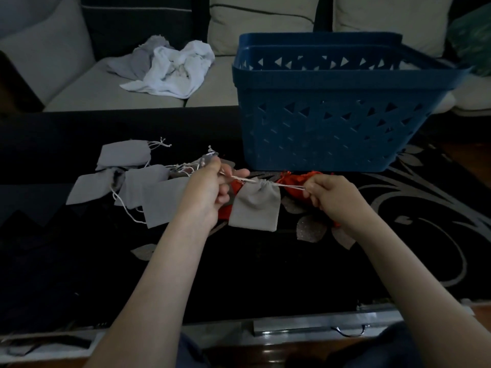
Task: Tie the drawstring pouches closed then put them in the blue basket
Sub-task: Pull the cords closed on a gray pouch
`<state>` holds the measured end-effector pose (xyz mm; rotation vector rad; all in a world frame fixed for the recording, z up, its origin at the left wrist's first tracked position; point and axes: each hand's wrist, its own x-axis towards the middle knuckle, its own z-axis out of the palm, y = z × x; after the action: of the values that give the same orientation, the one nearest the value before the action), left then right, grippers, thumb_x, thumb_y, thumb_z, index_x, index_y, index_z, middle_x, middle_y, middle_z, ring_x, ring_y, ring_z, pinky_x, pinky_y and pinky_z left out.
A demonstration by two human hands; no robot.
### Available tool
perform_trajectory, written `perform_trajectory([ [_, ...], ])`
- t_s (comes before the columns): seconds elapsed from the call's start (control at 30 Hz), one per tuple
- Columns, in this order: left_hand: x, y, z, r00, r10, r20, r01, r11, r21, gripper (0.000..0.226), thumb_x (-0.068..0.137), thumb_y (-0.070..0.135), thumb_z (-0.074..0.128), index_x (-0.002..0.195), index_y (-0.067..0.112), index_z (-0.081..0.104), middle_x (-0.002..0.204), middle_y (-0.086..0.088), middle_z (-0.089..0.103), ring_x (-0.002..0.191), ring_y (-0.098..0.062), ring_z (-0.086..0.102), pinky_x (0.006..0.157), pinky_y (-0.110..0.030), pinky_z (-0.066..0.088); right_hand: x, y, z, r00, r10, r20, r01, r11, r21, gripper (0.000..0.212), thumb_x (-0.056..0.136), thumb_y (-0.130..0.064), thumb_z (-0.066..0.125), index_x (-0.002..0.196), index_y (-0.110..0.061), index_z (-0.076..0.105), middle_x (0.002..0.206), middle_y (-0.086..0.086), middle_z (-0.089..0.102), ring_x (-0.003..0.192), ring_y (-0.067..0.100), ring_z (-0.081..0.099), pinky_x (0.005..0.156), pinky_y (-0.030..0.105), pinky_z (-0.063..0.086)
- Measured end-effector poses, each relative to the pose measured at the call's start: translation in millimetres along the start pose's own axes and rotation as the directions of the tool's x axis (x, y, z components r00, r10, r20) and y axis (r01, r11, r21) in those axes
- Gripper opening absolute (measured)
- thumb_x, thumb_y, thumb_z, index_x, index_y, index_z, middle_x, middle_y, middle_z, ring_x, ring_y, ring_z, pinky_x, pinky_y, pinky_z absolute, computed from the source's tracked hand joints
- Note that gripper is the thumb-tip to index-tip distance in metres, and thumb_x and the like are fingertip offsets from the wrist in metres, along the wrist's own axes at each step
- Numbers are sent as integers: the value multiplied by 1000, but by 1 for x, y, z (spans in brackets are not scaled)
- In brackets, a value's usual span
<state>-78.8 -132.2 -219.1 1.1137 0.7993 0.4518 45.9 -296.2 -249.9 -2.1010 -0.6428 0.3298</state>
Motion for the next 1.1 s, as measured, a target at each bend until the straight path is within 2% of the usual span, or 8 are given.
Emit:
perform_trajectory([
  [0.17,0,1,1,998,54,28,-57,994,98,42,103,32,35,67,14,47,45,6,53,33,-3,26,34,-15,17,1,0,0,1000,-6,16,6,999,40,25,95,-18,51,72,-17,62,55,-5,56,54,12,46,61,28,40],
  [0.37,-4,-4,4,980,44,195,-98,955,280,29,99,25,48,79,6,57,53,6,37,47,-7,32,48,-21,29,-8,-25,-4,991,-85,100,42,928,371,13,95,-15,55,82,-15,58,51,-2,50,46,7,43,49,17,37],
  [0.47,-12,-9,12,959,-31,283,-89,913,399,3,89,8,57,86,10,58,65,1,51,56,-9,42,51,-21,33,-18,-37,-2,968,-182,171,98,907,411,12,94,-17,56,84,-13,60,56,-2,52,50,5,45,51,14,38],
  [0.53,-14,-13,15,943,-82,322,-68,901,428,25,78,7,63,103,11,62,80,-3,60,62,-8,52,53,-20,37,-21,-44,2,939,-276,204,156,873,462,13,95,-15,54,85,-11,62,61,-4,54,56,4,48,56,14,39],
  [0.73,-31,-17,22,812,-32,582,-483,523,702,17,86,24,60,100,16,64,100,-4,67,99,-17,61,89,-41,48,-22,-57,12,841,-432,326,214,818,533,18,96,-10,49,86,-8,64,67,2,56,60,6,48,60,17,38],
  [0.83,-31,-16,20,787,-14,617,-506,557,659,5,81,27,61,83,28,65,87,9,67,89,-8,61,80,-31,48,-21,-61,19,875,-398,274,247,856,455,22,97,-6,48,83,-11,64,58,-6,52,52,1,44,54,15,34],
  [0.97,-35,-10,11,811,-67,581,-400,661,634,24,85,27,60,62,28,65,59,18,57,62,4,50,64,-23,36,-16,-59,23,905,-380,190,268,858,438,19,96,-3,47,89,-11,62,58,-4,51,50,3,43,52,16,35],
  [1.1,-31,-11,11,871,23,490,-434,501,749,43,94,52,45,79,18,66,71,7,63,68,-5,56,63,-27,39,-11,-57,25,891,-388,236,157,751,641,9,94,-4,49,102,-10,52,62,0,56,64,15,53,63,24,46],
])
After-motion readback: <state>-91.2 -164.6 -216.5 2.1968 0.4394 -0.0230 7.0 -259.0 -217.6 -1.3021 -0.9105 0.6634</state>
